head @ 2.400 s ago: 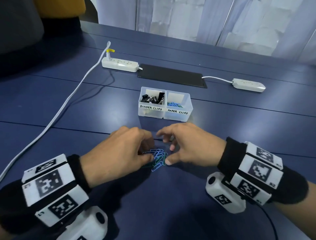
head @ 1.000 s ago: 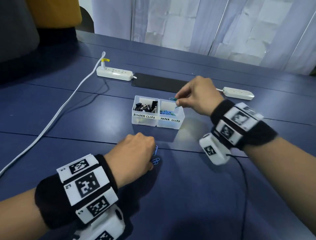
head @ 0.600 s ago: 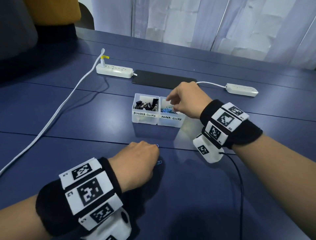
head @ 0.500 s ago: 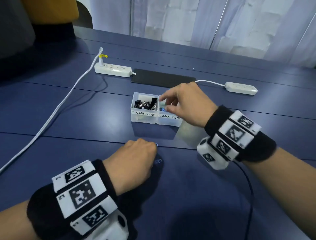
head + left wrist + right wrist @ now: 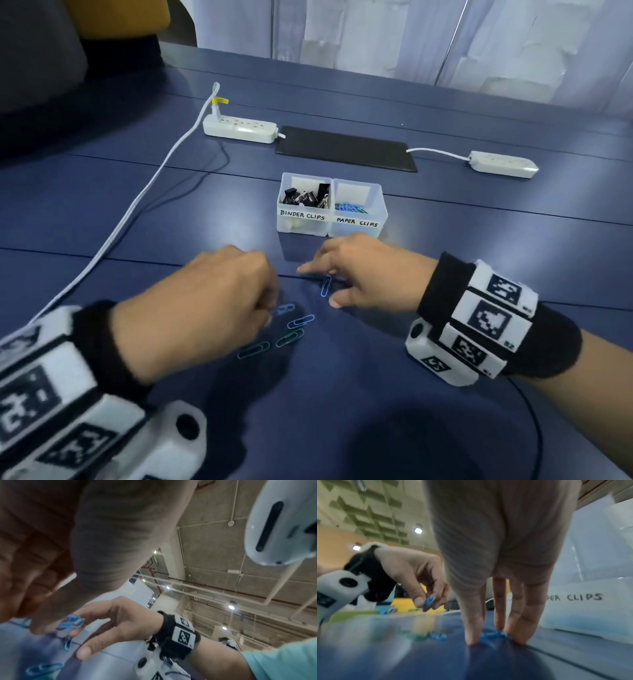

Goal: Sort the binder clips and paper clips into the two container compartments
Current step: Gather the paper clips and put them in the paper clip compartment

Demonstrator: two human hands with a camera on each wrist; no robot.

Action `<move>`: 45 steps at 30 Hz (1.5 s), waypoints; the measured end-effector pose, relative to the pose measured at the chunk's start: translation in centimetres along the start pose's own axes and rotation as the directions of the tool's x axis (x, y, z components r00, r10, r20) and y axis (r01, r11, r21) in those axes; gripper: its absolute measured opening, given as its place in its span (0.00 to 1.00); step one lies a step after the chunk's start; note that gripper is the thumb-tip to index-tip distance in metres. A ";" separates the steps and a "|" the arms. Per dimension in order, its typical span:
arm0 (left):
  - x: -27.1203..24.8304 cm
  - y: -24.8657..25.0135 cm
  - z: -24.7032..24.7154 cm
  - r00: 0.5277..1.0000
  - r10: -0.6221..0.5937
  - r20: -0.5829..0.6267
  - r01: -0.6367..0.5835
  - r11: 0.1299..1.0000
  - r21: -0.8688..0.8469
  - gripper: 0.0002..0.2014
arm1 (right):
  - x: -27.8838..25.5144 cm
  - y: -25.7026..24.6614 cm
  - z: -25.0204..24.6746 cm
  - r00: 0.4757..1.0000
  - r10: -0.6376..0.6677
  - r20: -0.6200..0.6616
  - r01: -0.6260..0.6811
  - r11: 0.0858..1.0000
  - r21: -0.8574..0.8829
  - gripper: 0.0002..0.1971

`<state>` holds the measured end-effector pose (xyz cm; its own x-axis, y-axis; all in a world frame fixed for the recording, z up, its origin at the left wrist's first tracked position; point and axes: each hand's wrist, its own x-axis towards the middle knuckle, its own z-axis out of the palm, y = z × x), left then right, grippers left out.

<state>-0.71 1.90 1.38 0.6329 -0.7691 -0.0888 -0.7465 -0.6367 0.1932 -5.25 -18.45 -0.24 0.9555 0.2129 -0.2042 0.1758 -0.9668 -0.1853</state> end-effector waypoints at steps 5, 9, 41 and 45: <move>-1.0 -0.2 0.4 0.996 -0.013 0.091 0.005 0.997 0.082 0.02 | 0.4 0.1 0.3 0.999 0.005 -0.047 -0.004 1.000 0.027 0.06; -1.9 -0.5 0.1 0.984 -0.036 0.175 0.020 0.996 0.092 0.04 | 0.4 0.1 0.1 0.997 0.074 0.003 -0.074 0.995 0.062 0.02; -1.7 1.9 0.8 0.993 0.089 0.079 -0.110 0.938 0.329 0.19 | -0.5 -4.7 1.1 0.993 -0.117 -0.014 0.118 0.987 0.109 0.08; -0.9 1.6 0.8 0.993 0.079 0.090 -0.102 0.951 0.292 0.18 | -0.5 -4.6 1.2 0.998 -0.057 -0.006 0.058 0.993 0.103 0.07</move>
<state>-2.59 1.52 0.93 0.5511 -0.8188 -0.1605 -0.8344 -0.5433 -0.0931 -6.83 -13.90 -0.44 0.9453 0.2671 -0.1872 0.2052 -0.9332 -0.2952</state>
